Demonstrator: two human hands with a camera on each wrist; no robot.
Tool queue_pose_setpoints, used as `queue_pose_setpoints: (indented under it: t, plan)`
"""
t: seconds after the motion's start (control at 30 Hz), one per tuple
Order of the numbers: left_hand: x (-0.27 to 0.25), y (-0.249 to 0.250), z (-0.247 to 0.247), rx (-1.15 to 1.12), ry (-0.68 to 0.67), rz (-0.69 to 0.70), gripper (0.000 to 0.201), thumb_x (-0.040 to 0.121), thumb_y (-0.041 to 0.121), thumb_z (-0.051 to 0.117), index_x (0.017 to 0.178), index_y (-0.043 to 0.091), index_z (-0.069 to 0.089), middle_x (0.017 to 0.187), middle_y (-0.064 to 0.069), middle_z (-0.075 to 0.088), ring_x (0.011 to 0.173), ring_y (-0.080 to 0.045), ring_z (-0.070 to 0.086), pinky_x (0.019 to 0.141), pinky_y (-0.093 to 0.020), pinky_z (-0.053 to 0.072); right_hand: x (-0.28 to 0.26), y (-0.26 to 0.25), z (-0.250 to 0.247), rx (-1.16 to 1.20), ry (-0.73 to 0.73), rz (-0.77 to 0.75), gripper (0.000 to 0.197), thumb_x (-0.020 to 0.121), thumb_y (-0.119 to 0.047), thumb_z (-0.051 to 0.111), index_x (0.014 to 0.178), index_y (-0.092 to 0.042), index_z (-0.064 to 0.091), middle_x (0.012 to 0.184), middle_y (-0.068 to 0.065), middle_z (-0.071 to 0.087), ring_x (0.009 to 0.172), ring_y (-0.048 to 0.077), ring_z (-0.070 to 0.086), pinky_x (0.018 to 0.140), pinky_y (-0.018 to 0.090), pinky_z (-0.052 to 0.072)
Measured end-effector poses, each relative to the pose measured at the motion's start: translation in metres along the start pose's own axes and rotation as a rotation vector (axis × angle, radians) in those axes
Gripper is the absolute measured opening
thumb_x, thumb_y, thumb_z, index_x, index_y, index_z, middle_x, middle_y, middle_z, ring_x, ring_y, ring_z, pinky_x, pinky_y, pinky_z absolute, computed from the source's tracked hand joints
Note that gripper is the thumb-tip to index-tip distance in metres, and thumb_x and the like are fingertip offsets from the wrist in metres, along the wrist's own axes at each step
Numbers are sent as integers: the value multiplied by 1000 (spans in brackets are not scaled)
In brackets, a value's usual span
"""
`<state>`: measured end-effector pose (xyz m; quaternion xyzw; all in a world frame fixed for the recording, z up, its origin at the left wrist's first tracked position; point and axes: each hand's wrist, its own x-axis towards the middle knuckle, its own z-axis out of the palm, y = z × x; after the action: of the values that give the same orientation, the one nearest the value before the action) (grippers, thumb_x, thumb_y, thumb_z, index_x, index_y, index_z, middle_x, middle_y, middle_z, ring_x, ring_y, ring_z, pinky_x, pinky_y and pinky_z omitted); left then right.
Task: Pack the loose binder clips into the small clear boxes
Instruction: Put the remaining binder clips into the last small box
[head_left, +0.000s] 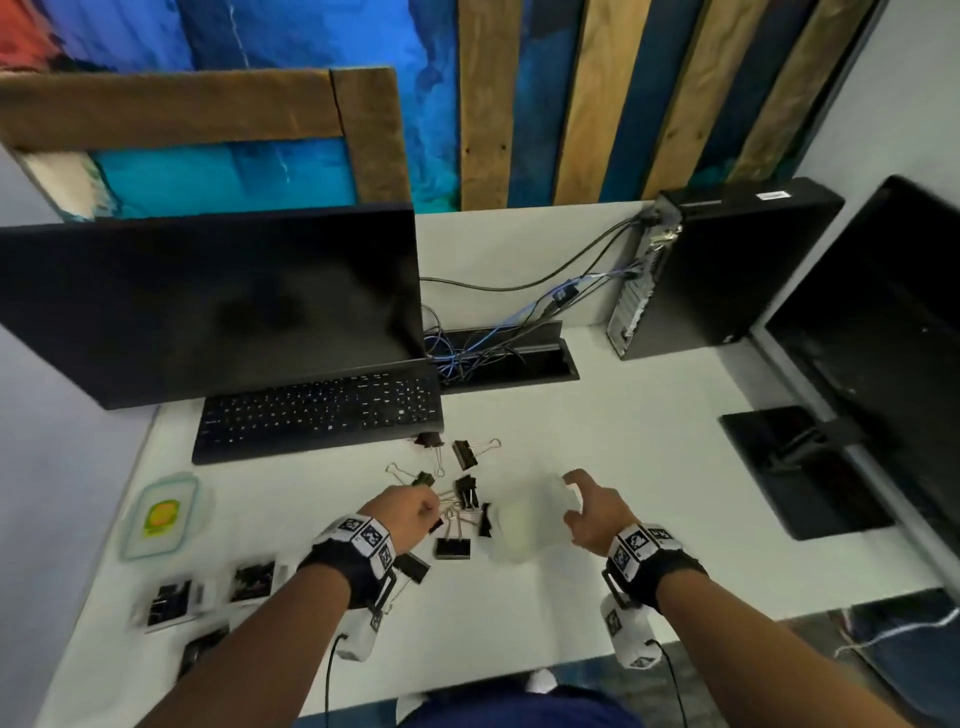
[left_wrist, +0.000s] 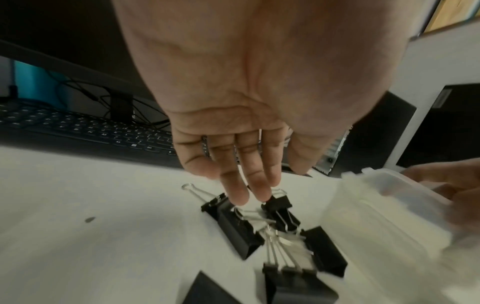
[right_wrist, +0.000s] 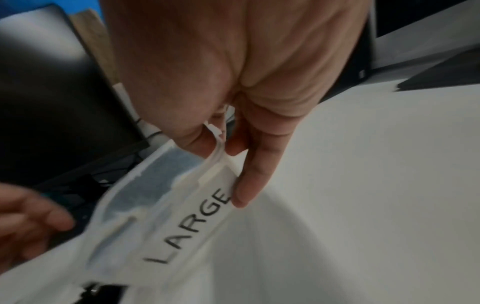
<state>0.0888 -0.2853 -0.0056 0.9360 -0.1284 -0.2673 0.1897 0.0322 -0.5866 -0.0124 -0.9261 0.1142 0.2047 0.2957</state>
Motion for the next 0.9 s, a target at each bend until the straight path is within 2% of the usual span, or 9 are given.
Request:
queue_pose_setpoints:
  t: [0.13, 0.27, 0.3, 0.37, 0.43, 0.47, 0.6, 0.7, 0.9]
  plan:
    - [-2, 8, 19, 91, -45, -6, 29, 95, 33, 50, 122, 27, 60, 122, 0, 62, 107, -18, 60, 93, -32, 50, -10, 25, -2, 18, -213, 104, 59, 90, -14, 46, 140, -21, 17, 81, 10, 69, 60, 23, 71, 61, 37, 61]
    - [-3, 19, 45, 225, -34, 44, 45, 91, 31, 58, 135, 30, 48, 136, 5, 45, 122, -16, 48, 99, -32, 44, -12, 38, -10, 28, -308, 60, 81, 87, -39, 63, 146, -36, 7, 86, 4, 65, 57, 18, 69, 48, 28, 54]
    - [-3, 22, 51, 272, -29, 50, 48, 90, 30, 59, 137, 31, 46, 138, 5, 42, 124, -17, 45, 99, -33, 43, -10, 40, -12, 3, -334, 5, 94, 81, -45, 71, 147, -39, 4, 87, 1, 65, 58, 15, 66, 49, 25, 51]
    - [-3, 28, 59, 377, -41, 38, 53, 89, 26, 59, 139, 29, 42, 141, 3, 38, 128, -20, 40, 103, -36, 39, -4, 44, -12, -82, -357, -114, 113, 71, -43, 82, 151, -33, 3, 107, -1, 65, 84, 16, 65, 71, 27, 53]
    - [-4, 33, 68, 433, -51, -6, 54, 88, 20, 58, 138, 27, 40, 143, 0, 34, 128, -23, 39, 103, -39, 38, 1, 51, -8, -124, -330, -196, 116, 64, -39, 87, 150, -30, 10, 130, 0, 54, 116, 21, 57, 96, 33, 49]
    - [-5, 34, 73, 442, -41, -24, 53, 88, 18, 58, 137, 27, 40, 141, -1, 35, 125, -24, 41, 101, -39, 39, 3, 53, -7, -121, -312, -220, 115, 63, -37, 87, 150, -29, 13, 136, -3, 46, 123, 20, 52, 101, 33, 45]
    - [-13, 36, 88, 478, -16, -65, 43, 87, 15, 55, 127, 27, 46, 124, -3, 44, 109, -26, 49, 92, -39, 44, 2, 58, -2, -47, -309, -308, 121, 66, -30, 86, 155, -35, 4, 147, -13, 33, 126, 10, 44, 107, 27, 38]
    - [-18, 38, 91, 446, 4, -53, 37, 89, 19, 54, 124, 26, 47, 122, -3, 46, 104, -27, 53, 90, -39, 43, 2, 61, -2, -84, -315, -352, 112, 70, -29, 85, 155, -37, 13, 149, -8, 38, 113, 5, 45, 96, 18, 37]
    - [-28, 47, 75, 17, 240, -58, 30, 86, 32, 60, 114, 23, 54, 117, 2, 49, 93, -20, 61, 79, -29, 48, 4, 61, 0, -73, -296, -333, 105, 67, -37, 86, 150, -26, 22, 142, -3, 41, 108, 7, 42, 91, 18, 35]
